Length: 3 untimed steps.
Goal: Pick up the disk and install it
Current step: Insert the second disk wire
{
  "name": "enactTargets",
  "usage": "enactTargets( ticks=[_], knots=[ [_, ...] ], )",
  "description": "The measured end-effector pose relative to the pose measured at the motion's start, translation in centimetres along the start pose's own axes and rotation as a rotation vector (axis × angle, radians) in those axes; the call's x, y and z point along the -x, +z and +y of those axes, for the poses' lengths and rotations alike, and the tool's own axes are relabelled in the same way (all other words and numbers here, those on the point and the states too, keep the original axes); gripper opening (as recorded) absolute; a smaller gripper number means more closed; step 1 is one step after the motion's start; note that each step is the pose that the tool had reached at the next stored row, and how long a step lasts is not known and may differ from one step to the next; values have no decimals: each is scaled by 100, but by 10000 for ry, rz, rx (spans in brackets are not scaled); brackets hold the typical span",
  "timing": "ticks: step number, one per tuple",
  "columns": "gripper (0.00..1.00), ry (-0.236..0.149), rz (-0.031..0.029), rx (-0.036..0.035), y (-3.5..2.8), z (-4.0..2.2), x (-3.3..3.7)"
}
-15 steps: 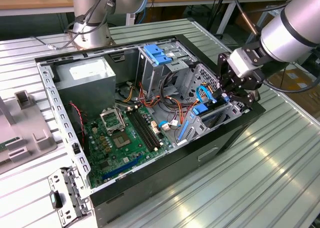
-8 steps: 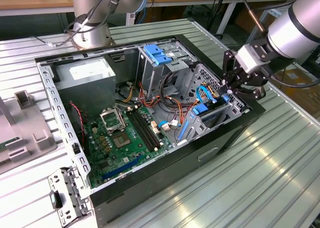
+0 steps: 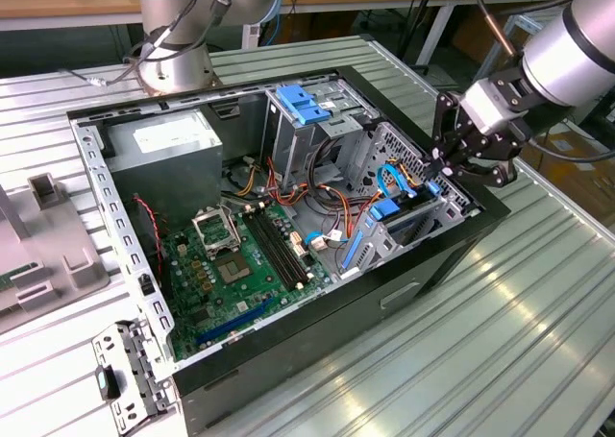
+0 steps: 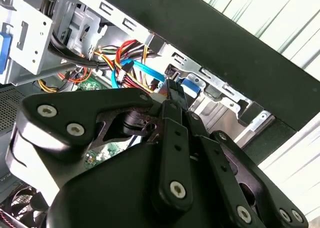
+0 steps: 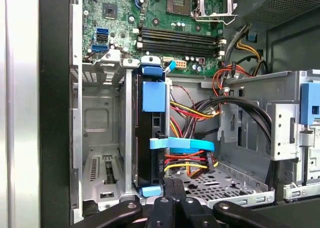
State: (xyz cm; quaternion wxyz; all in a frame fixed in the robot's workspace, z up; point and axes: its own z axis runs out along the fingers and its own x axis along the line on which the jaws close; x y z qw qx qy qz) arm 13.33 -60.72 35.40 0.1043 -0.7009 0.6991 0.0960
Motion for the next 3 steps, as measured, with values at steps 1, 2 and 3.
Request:
enactTargets(
  ticks=[1,2,3],
  knots=[
    [11,0,-1,0,0,0,0],
    [11,0,-1,0,0,-1,0],
    [11,0,-1,0,0,-1,0]
  ],
)
